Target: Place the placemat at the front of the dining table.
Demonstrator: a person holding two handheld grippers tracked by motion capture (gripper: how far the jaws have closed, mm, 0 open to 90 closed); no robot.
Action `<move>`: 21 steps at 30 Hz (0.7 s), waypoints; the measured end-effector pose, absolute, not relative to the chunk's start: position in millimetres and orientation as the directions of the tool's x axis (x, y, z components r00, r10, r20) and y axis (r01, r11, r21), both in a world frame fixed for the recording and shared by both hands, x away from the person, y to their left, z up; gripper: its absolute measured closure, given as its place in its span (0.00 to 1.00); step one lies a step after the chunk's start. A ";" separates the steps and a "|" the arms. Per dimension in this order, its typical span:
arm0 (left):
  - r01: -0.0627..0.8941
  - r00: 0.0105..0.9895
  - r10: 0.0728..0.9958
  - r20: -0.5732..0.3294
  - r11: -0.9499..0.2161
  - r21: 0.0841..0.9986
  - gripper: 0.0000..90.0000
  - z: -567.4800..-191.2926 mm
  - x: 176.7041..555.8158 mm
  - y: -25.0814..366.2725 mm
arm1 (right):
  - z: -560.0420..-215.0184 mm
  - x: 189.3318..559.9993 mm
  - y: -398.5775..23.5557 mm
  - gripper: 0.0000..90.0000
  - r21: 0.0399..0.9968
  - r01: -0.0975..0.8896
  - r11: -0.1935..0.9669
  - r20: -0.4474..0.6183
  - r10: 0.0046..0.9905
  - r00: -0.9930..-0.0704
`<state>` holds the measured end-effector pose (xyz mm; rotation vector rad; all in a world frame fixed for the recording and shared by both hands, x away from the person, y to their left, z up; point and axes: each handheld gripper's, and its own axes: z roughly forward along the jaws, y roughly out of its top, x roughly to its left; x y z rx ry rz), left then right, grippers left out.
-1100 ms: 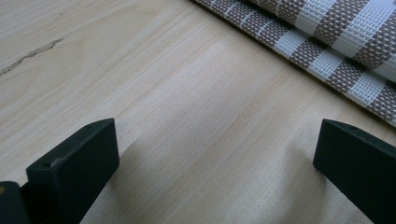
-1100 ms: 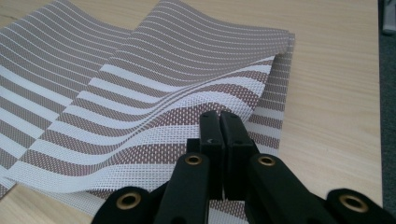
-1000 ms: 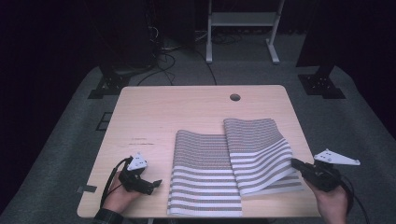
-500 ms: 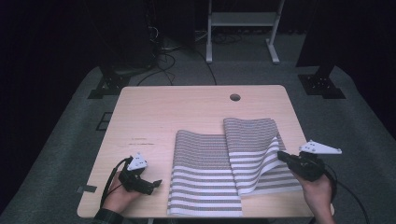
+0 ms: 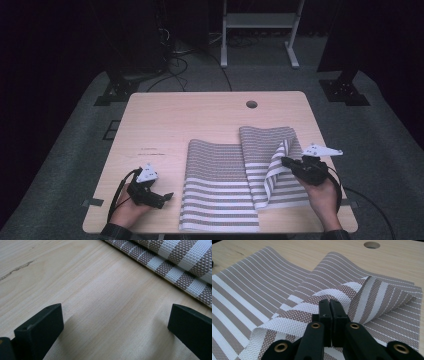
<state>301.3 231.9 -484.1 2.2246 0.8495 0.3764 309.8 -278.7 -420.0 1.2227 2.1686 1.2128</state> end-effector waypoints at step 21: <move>0.462 0.742 0.670 0.017 -0.530 0.711 0.00 -484.1 301.8 231.6 | -407.6 326.7 -243.5 0.99 0.846 0.466 0.259 0.101 0.779 -0.618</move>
